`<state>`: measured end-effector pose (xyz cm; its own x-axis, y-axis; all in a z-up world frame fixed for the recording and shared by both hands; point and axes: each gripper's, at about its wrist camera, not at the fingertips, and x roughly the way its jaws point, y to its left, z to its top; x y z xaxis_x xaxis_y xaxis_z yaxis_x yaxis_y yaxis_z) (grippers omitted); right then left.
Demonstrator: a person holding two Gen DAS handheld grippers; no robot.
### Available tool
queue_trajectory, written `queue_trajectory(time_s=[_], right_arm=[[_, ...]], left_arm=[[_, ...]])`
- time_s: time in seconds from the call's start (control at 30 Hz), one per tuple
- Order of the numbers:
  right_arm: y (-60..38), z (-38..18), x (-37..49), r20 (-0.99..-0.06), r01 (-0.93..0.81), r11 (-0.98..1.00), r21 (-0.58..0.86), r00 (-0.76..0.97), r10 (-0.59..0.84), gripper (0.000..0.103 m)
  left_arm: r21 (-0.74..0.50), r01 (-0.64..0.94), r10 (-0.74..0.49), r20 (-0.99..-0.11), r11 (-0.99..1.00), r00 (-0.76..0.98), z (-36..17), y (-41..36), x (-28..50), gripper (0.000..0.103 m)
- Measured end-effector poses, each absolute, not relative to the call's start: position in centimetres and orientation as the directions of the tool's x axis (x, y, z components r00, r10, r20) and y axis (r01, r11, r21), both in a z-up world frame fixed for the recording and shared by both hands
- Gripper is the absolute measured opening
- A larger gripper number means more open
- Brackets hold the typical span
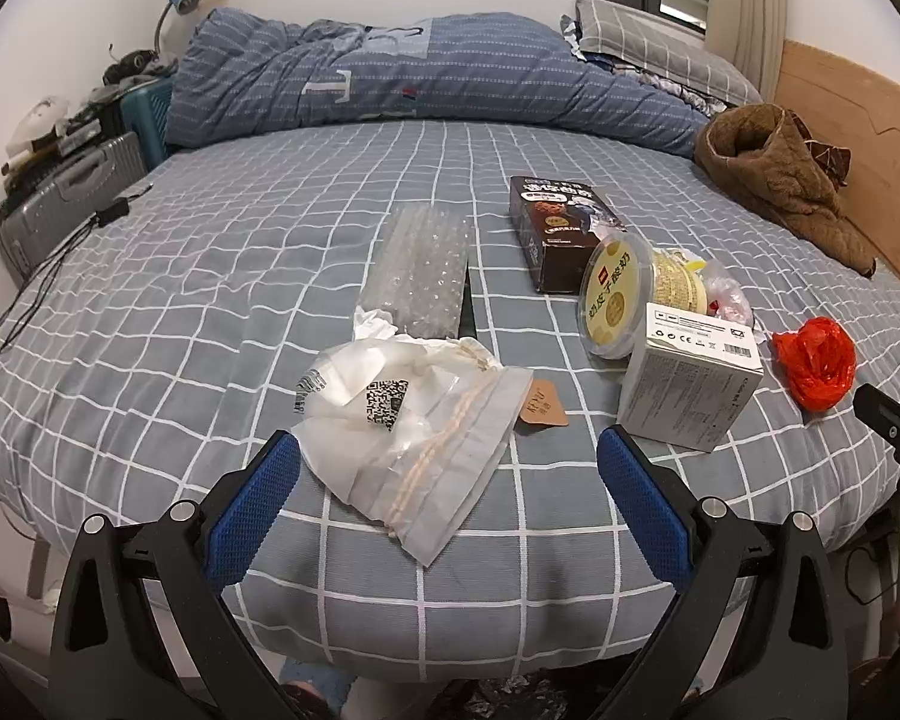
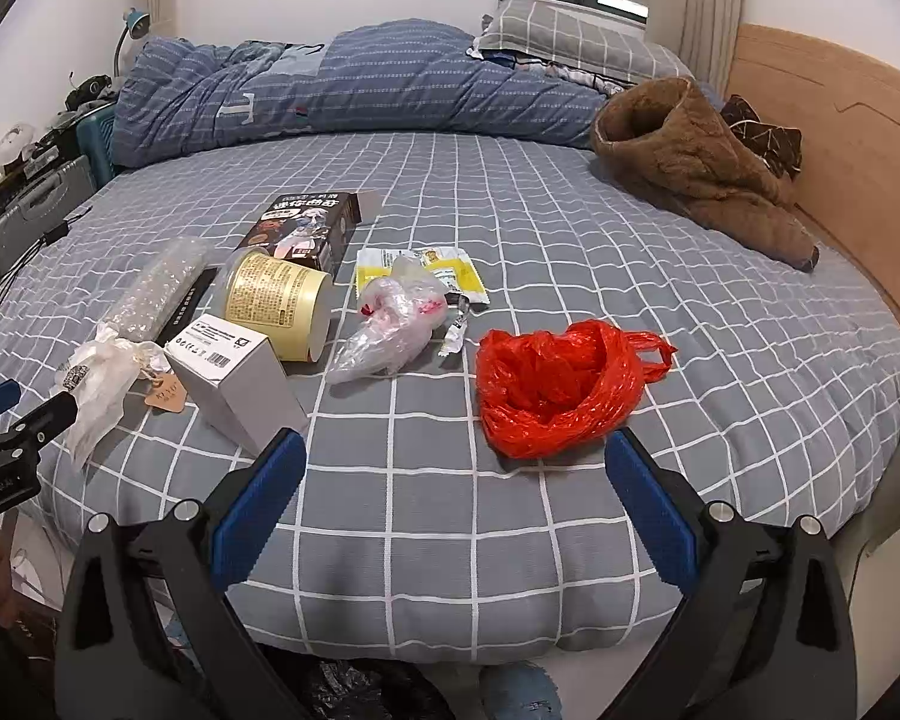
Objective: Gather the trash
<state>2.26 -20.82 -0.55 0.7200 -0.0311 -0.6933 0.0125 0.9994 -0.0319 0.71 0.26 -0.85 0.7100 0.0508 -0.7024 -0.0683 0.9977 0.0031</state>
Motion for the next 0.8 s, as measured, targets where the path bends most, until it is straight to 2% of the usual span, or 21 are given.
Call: queue_trajectory(time_s=[0.8], right_arm=[[-20.76, -0.52, 2.48, -0.688, 0.021, 0.999, -0.030, 0.725, -0.036, 0.096]], left_arm=[[0.016, -0.066, 0.057, -0.717, 0.998, 0.694, -1.19, -0.22, 1.40, 0.097]])
